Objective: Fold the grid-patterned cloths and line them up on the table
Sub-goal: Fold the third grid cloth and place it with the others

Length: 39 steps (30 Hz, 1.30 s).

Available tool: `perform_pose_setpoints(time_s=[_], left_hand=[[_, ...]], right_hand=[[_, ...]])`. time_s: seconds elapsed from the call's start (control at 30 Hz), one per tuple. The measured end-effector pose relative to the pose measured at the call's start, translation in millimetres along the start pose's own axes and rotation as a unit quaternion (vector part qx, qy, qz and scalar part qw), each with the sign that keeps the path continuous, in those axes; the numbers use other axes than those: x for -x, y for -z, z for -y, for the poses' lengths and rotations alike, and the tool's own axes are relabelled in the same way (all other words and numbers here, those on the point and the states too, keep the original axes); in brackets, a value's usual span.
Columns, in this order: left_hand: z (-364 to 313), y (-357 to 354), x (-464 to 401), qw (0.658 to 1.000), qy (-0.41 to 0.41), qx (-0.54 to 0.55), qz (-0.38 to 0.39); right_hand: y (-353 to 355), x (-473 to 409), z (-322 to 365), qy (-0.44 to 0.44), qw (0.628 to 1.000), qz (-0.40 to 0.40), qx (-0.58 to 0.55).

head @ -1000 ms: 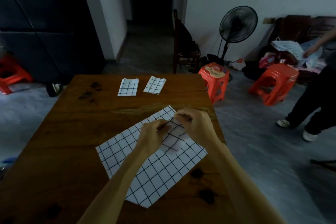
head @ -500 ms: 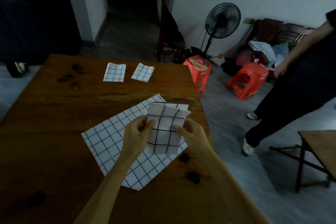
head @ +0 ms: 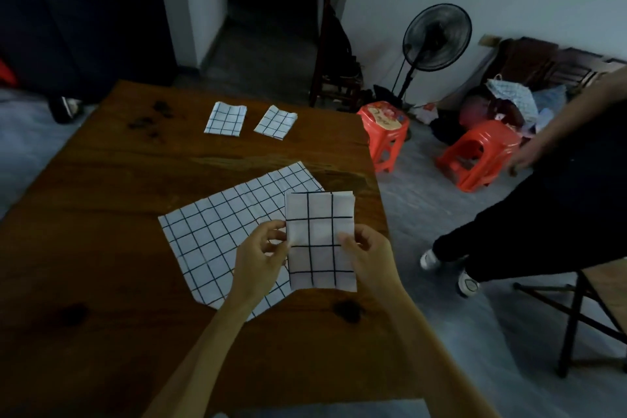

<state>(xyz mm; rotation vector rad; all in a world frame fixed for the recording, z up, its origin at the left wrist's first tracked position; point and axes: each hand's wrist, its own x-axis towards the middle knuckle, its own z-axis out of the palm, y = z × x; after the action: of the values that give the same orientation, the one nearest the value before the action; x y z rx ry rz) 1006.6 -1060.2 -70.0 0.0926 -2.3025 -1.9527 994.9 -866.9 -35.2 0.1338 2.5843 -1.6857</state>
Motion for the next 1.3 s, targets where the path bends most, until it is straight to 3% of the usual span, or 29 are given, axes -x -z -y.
perform_pose_setpoints(time_s=[0.23, 0.63, 0.77, 1.07, 1.3], left_hand=[[-17, -83, 51, 0.997, 0.008, -0.078, -0.025], [-66, -218, 85, 0.996, 0.033, -0.058, -0.065], [-66, -249, 56, 0.995, 0.040, -0.045, -0.079], [-25, -333, -81, 0.990, 0.071, -0.014, -0.121], [-48, -384, -183, 0.988, 0.080, 0.019, -0.134]], right_hand=[[81, 25, -53, 0.030, 0.998, 0.053, -0.006], [220, 19, -104, 0.005, 0.991, 0.074, -0.115], [241, -23, -119, 0.000, 0.991, 0.069, -0.118], [281, -183, -149, 0.018, 0.996, 0.084, -0.016], [311, -304, -128, 0.031, 0.994, 0.098, 0.023]])
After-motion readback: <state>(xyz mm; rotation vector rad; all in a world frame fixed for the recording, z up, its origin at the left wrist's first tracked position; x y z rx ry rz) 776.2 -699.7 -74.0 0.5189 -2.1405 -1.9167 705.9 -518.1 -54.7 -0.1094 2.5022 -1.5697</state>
